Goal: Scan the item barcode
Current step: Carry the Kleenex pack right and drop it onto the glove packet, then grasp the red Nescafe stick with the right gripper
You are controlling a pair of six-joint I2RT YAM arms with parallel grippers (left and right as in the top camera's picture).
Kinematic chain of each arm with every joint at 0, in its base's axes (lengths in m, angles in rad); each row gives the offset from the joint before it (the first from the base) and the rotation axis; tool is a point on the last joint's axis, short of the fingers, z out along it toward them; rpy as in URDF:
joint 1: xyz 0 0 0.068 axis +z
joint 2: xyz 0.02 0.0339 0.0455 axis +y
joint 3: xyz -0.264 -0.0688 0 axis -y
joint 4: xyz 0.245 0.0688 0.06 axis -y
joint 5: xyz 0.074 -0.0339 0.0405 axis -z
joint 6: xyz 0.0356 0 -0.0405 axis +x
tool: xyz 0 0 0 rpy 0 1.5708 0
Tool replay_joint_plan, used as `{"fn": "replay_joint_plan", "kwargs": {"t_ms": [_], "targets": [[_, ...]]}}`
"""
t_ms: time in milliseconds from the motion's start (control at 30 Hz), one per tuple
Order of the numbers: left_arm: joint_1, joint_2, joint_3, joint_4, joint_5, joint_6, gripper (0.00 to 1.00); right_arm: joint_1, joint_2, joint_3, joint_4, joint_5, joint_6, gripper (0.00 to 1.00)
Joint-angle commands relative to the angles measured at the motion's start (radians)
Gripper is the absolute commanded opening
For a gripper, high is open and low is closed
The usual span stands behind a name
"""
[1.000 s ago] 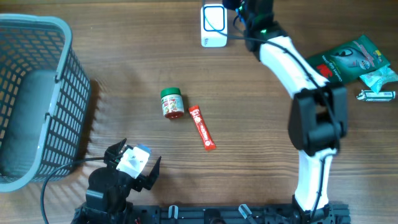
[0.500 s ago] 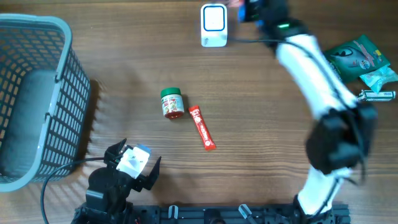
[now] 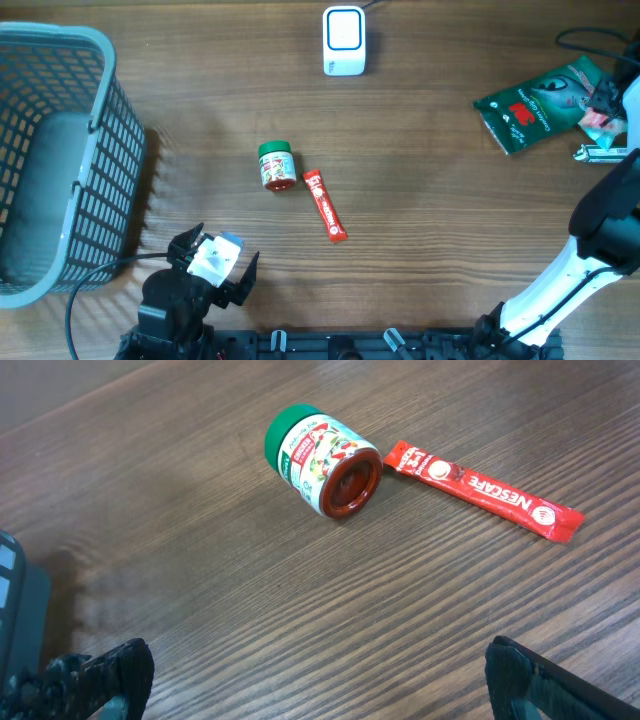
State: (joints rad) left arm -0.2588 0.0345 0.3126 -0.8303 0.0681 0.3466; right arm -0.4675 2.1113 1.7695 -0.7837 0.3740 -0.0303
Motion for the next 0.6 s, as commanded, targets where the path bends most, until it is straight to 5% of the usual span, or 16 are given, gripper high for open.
{"fn": "replay_joint_plan", "kwargs": {"t_ms": [0,100,167,233,367,500,567], "targets": [[0.006,-0.005,-0.004,0.002,0.001,0.013,1.00,0.023,-0.100,0.053,-0.080,-0.311,0.019,1.00],[0.006,-0.005,-0.004,0.002,0.001,0.013,1.00,0.074,-0.213,0.055,-0.323,-1.113,0.148,1.00],[0.006,-0.005,-0.004,0.002,0.001,0.013,1.00,0.145,-0.219,0.053,-0.513,-1.318,0.130,1.00],[0.006,-0.005,-0.004,0.002,0.001,0.013,1.00,0.373,-0.219,-0.020,-0.643,-1.153,0.027,1.00],[0.006,-0.005,-0.004,0.002,0.001,0.013,1.00,0.784,-0.217,-0.170,-0.485,-0.861,0.034,1.00],[0.006,-0.005,-0.004,0.002,0.001,0.013,1.00,0.965,-0.217,-0.250,-0.380,-0.549,0.147,0.96],[0.006,-0.005,-0.004,0.002,0.001,0.013,1.00,1.006,-0.217,-0.330,-0.281,-0.513,0.167,0.80]]}}
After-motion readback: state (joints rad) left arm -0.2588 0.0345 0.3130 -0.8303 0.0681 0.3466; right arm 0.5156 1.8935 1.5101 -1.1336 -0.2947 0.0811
